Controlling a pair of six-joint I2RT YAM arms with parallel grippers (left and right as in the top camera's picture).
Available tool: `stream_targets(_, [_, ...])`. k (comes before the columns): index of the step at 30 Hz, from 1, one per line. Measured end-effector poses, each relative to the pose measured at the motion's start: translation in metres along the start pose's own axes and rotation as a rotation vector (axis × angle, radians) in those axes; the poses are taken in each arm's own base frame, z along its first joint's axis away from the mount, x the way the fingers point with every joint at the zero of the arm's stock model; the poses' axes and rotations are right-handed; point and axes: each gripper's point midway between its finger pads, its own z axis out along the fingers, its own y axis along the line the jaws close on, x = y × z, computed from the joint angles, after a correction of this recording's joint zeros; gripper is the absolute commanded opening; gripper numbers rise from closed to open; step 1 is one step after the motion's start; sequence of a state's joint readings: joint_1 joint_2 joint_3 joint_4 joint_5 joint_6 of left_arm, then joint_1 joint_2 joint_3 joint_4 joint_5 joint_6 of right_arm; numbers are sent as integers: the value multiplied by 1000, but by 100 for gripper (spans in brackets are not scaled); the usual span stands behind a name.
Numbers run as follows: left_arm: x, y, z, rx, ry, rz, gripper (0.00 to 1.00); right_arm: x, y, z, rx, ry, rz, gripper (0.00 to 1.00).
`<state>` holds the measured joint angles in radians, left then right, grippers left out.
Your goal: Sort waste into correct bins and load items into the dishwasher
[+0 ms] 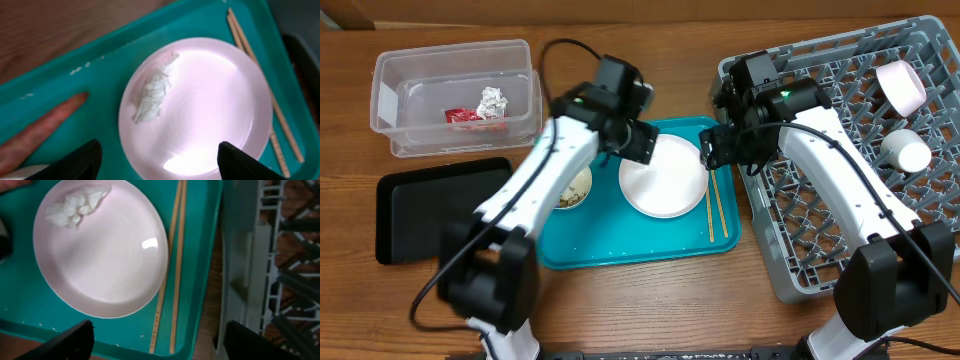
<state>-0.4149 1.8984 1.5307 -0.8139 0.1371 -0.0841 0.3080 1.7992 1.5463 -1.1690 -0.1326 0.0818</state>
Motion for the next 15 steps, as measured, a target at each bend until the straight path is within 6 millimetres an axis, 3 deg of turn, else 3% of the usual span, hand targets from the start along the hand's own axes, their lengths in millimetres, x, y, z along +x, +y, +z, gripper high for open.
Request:
stream_targets(6, [12, -4, 39, -10, 70, 52, 73, 2, -18, -1, 102, -2, 89, 83])
stream_targets(15, [15, 0, 58, -25, 89, 57, 60, -1, -29, -14, 138, -45, 137, 83])
